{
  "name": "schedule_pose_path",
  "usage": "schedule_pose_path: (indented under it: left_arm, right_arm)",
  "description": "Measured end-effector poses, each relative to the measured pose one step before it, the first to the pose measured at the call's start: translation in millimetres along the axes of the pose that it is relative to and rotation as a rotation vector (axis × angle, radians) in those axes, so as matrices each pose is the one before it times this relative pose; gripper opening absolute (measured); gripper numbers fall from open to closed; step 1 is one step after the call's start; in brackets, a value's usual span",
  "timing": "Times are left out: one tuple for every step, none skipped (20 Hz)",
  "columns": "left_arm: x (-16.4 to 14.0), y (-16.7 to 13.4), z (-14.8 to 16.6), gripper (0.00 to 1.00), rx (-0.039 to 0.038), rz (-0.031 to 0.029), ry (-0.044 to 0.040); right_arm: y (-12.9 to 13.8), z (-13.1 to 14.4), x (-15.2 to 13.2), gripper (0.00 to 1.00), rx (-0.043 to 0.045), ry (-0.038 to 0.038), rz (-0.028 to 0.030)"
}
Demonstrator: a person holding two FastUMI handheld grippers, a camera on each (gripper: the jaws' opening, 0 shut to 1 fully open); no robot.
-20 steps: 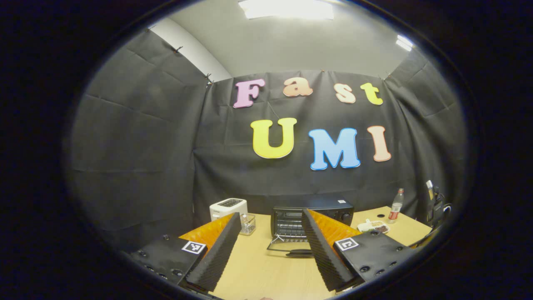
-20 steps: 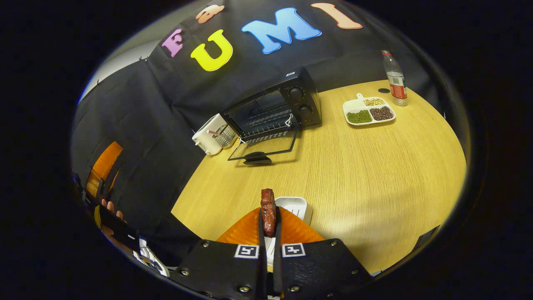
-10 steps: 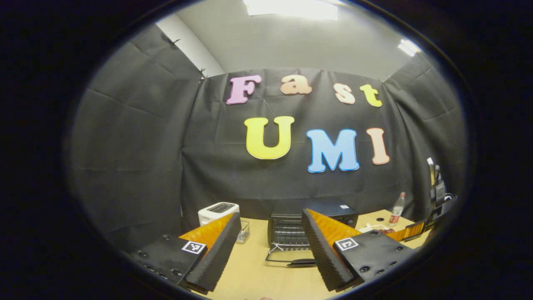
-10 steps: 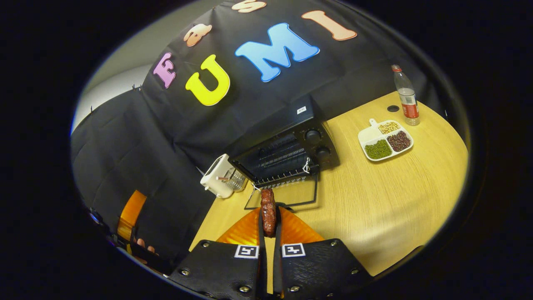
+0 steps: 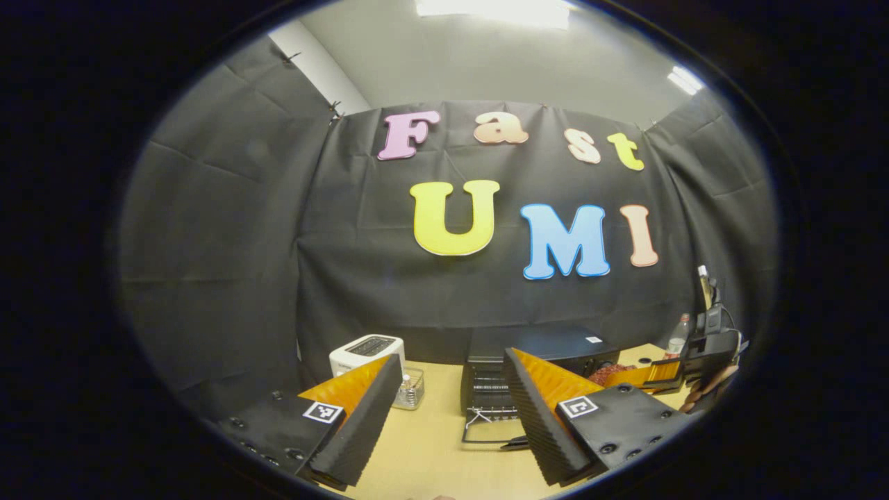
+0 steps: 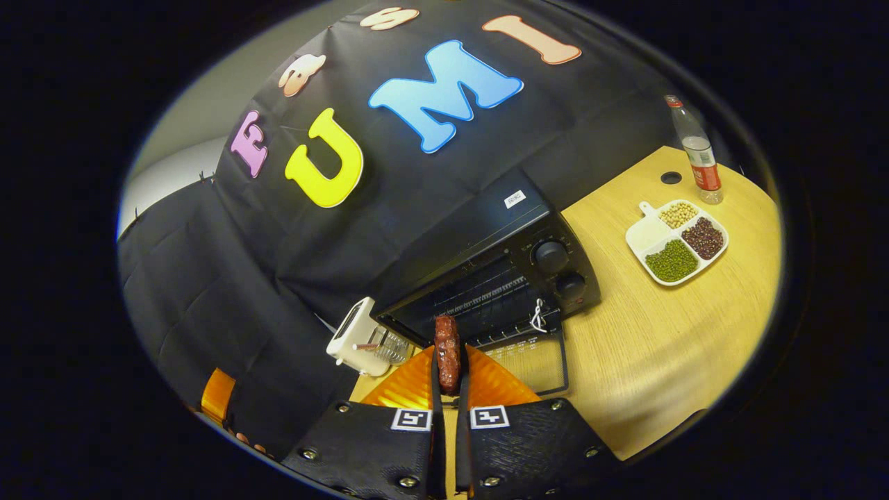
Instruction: Open the electric oven with the left hand, put the food in, and close the electric oven.
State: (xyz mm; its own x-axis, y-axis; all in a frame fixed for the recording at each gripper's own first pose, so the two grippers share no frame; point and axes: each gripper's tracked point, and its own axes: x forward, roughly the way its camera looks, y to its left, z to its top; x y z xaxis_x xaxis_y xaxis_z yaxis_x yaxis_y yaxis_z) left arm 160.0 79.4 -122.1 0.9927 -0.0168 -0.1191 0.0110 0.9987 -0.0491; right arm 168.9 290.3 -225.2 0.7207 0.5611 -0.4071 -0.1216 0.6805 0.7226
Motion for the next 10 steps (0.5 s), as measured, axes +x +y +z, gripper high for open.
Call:
schedule_pose_path:
  left_arm:
    - [6.06,4.38,-0.67,1.00,0.00528,-0.00280,0.00323]
    - [5.69,4.83,-0.46,1.00,0.00579,-0.00015,-0.00163]
    - [4.84,5.33,-0.45,1.00,0.00380,0.00073,0.00005]
    - [4.88,4.56,-3.50,1.00,0.00284,0.00079,0.00481]
    - [3.71,5.57,-3.06,1.00,0.00307,0.00083,0.00930]
    - [3.05,5.42,-2.81,1.00,0.00334,0.00189,0.00789]
    - [3.59,6.50,-2.26,1.00,0.00273,0.00481,0.00408]
    - [2.98,6.40,-2.79,1.00,0.00277,0.00473,0.00590]
    - [3.83,6.92,-2.80,1.00,0.00213,0.00719,0.00892]
    - [2.90,5.79,-3.29,1.00,0.00048,0.00712,0.00542]
  right_arm:
    - [1.11,0.85,11.92,0.06,0.00359,-0.01907,-0.00448]
    - [1.03,-0.76,11.63,0.06,0.00262,-0.01576,-0.00403]
    - [1.92,-1.04,11.95,0.06,0.00377,-0.01017,-0.00136]
    - [2.80,-3.40,11.41,0.06,0.00614,-0.00526,0.00018]
    - [2.36,-3.35,11.12,0.06,0.00574,-0.00051,0.00040]
    - [1.75,-3.22,11.64,0.06,0.00474,-0.00075,0.00104]
    - [2.09,-1.97,11.24,0.06,0.00092,-0.00231,0.00158]
    - [2.14,-2.35,11.09,0.06,-0.00056,-0.00474,0.00218]
    - [1.26,-1.42,10.51,0.06,-0.00167,-0.00495,0.00368]
    - [1.54,-1.29,11.12,0.06,-0.00163,-0.00248,0.00671]
